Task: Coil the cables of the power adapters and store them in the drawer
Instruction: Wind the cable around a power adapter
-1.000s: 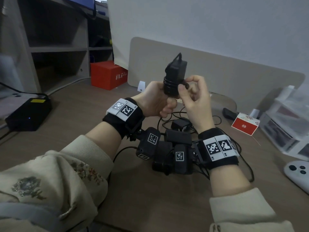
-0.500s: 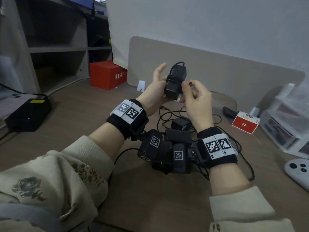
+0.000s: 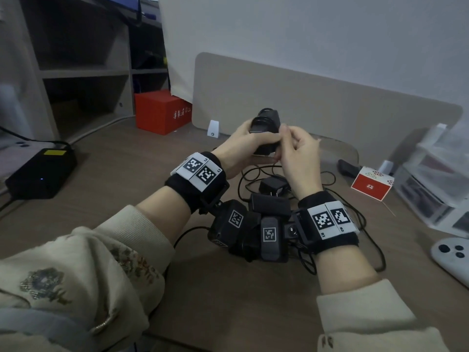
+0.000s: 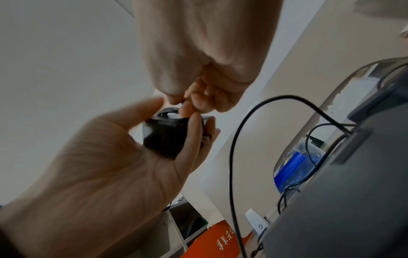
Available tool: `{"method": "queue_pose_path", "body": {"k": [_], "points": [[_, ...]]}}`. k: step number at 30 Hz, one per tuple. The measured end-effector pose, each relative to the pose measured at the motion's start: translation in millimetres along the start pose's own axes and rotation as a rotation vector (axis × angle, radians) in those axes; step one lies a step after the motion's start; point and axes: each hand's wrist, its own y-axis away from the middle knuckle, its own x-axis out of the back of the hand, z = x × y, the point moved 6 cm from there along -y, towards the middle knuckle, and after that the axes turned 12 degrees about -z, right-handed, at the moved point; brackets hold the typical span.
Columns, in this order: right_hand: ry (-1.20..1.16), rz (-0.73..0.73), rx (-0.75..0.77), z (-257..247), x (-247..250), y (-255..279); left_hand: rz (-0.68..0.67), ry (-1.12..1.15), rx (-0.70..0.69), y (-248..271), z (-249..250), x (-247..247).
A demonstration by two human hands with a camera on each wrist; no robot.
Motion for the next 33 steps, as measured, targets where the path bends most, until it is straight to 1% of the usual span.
{"method": "queue_pose_path", "body": {"k": [3,6,9,14,17,20,23,29,33], "points": [[-0.055,-0.061,0.03,-1.2,-6.8,-1.6,0.083,0.046,-0.022,-0.5,-1.1,11.4],[-0.076,-0.057,0.049,-1.7,-7.3,-2.8,0.122,0.057,-0.02,-1.1,-2.2,18.1],[-0.051,-0.025,0.066,-1.8,-6.0,-3.3,0.116,0.061,0.0,-1.9,-3.6,17.3],[-0.14,0.056,0.049,0.7,-1.4,-2.0,0.114,0.127,0.042,4.2,-1.5,14.6],[-0.166,0.039,0.034,-0.2,-2.4,0.5,0.143,0.12,0.067,6.0,0.0,14.6],[-0.113,0.022,0.015,2.1,-5.1,0.5,0.185,0.12,0.047,7.8,2.5,18.1],[-0.105,0.025,-0.011,4.4,-4.8,0.1,0.165,0.078,0.019,7.7,5.1,17.7],[-0.106,0.049,-0.029,9.4,-4.3,-2.6,0.141,0.01,0.057,7.5,1.3,12.6],[-0.081,0.07,-0.005,6.5,-3.4,-1.4,0.179,0.02,0.048,4.7,-0.7,18.5]]}}
